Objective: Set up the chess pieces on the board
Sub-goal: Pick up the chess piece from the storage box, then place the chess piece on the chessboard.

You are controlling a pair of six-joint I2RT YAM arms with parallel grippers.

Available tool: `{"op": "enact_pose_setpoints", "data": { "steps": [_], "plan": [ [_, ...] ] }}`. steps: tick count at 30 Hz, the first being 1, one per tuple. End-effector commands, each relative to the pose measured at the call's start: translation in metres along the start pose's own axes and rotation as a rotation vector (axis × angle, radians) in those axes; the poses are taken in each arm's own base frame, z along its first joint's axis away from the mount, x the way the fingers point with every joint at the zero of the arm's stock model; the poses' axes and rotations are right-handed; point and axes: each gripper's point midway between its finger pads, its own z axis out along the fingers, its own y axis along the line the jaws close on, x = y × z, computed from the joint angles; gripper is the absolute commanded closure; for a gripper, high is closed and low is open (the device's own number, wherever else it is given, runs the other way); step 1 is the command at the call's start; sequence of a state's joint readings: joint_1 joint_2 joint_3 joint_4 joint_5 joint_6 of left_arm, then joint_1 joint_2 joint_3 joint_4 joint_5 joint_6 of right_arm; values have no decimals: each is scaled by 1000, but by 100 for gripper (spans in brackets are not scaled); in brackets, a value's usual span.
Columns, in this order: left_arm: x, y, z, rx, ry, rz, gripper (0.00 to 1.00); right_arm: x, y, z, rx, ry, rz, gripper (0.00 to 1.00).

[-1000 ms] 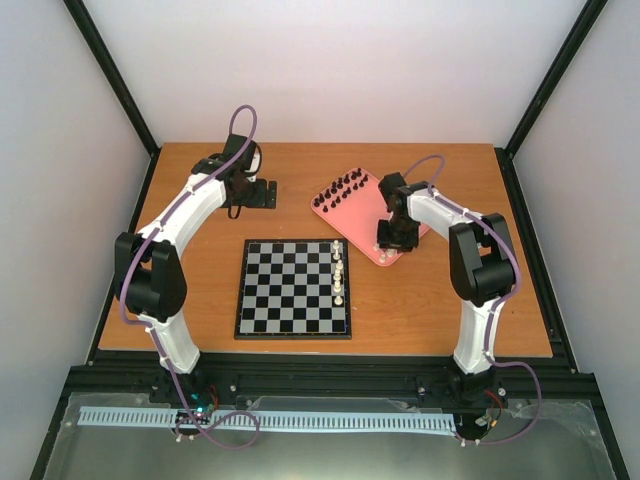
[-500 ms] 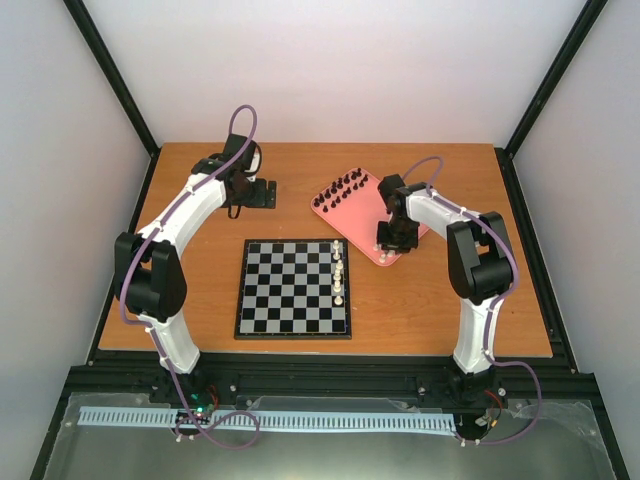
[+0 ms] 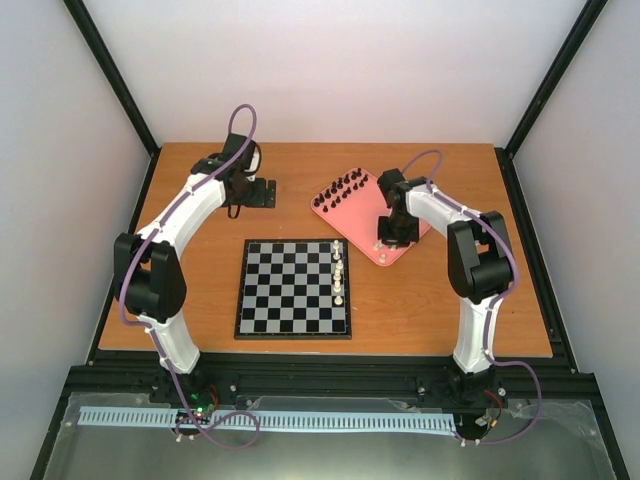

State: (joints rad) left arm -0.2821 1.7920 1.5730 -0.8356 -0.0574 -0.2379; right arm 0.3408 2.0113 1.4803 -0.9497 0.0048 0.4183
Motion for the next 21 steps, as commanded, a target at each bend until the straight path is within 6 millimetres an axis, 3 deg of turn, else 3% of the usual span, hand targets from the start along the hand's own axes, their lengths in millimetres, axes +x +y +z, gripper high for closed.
{"op": "enact_pose_setpoints", "data": {
  "steps": [1,6,11,15,21],
  "plan": [
    [-15,-1,-22,5,-68,15,0,-17,-3,-38,16,-79,-20,84],
    [-15,1,-23,-4,-69,16,0,-9,0,-77,4,-97,-66,84],
    [-15,2,-24,-11,-68,15,0,29,12,-122,-5,-95,-131,84],
    [-16,1,-24,-11,-66,15,0,77,35,-146,-46,-72,-184,84],
    [-18,1,-24,-10,-75,17,0,151,72,-135,-92,-2,-208,84]
  ]
}}
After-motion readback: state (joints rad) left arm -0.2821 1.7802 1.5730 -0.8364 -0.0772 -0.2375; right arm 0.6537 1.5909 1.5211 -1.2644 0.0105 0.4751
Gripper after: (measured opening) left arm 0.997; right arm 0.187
